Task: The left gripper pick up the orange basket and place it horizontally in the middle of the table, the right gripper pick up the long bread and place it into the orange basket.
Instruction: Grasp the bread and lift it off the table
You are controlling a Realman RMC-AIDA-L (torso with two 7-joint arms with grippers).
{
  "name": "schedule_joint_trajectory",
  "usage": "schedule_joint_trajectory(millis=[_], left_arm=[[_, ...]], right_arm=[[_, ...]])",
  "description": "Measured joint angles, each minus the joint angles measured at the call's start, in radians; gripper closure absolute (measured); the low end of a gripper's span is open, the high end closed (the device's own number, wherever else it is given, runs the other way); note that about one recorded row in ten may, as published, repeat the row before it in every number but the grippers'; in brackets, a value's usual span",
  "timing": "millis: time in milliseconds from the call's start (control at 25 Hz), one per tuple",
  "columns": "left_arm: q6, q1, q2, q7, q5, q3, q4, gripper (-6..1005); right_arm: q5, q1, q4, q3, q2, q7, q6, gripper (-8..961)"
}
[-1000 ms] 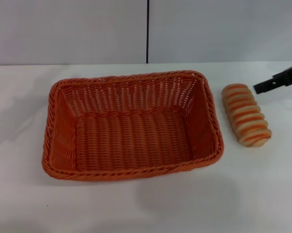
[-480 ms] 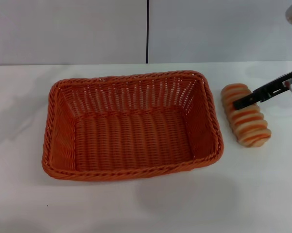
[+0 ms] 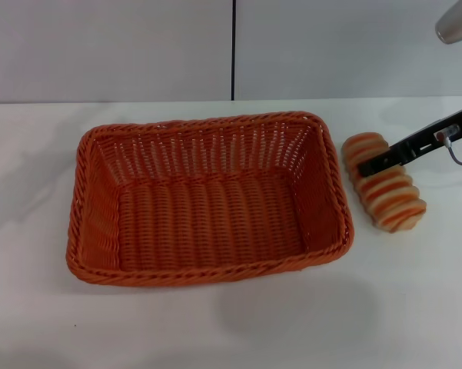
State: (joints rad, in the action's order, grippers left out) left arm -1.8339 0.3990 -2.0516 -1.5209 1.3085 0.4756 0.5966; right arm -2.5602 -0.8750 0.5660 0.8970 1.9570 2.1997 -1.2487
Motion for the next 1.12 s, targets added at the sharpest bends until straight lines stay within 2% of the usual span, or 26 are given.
schedule_joint_trajectory(millis=[200, 360, 720, 1120], left_arm=[[0.001, -0.001, 0.000, 0.000, 0.000, 0.000, 0.000, 361], [0.001, -0.002, 0.001, -0.003, 0.000, 0.000, 0.000, 362], [0.001, -0.004, 0.000, -0.002, 0.000, 0.000, 0.000, 362], [0.001, -0.001, 0.002, 0.002, 0.001, 0.000, -0.009, 363]], right_arm=[[0.000, -0.005, 0.000, 0.009, 0.001, 0.000, 0.000, 122], [0.000, -0.001, 0.012, 0.047, 0.007, -0.009, 0.001, 179], [0.000, 0.005, 0.024, 0.053, 0.016, -0.035, 0.000, 328], [0.006, 0.030, 0.066, 0.049, 0.022, -0.036, -0.005, 417]])
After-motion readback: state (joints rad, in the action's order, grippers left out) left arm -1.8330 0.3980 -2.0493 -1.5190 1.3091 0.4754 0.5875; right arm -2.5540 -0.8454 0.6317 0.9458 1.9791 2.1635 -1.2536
